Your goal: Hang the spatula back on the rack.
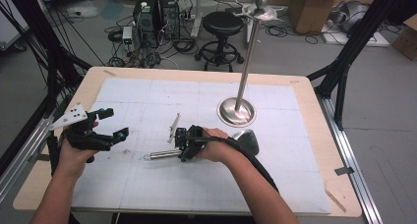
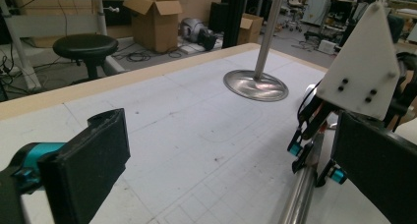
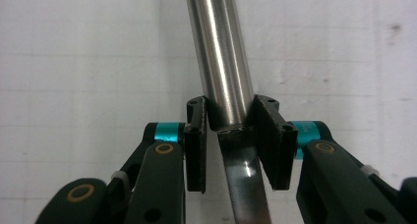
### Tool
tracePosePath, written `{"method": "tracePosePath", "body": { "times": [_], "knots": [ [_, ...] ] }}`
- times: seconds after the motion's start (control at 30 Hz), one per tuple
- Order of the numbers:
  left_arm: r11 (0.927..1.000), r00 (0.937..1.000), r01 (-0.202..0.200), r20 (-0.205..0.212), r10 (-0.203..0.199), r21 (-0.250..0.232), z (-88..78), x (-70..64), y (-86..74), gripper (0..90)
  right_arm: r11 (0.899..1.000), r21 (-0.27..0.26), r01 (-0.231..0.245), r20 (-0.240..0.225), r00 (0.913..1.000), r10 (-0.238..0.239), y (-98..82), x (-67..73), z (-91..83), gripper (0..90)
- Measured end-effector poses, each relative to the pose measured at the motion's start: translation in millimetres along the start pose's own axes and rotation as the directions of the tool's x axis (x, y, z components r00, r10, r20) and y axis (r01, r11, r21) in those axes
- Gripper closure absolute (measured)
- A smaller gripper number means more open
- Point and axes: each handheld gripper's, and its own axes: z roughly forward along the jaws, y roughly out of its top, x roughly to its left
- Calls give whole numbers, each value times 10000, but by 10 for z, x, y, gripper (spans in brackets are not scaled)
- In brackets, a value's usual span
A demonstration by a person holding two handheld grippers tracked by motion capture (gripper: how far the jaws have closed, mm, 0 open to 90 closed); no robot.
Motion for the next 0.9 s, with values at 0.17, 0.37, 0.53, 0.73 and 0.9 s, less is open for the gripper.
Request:
{"method": "tracePosePath", "body": {
  "times": [0.17,0.37,0.53,0.73,0.9],
  "knots": [
    [10000,10000,-13,-9,13,24,-8,8,0,17,9947,-968,-336,131,9993,350,-61,-30,-297,681],
    [10000,10000,-19,-12,19,47,0,0,-3,17,9713,-2320,-518,378,9973,622,-205,-31,-736,684],
    [10000,10000,-7,-33,7,17,-10,7,1,17,9432,-3281,-529,650,9948,784,-336,9,-1063,686],
    [10000,10000,0,-14,0,24,-1,5,-2,17,8983,-4344,-662,776,9908,1106,-492,34,-1358,692],
    [10000,10000,8,4,-8,21,-6,11,-1,17,8502,-5206,-780,678,9889,1323,-640,43,-1587,695]
  ]
}}
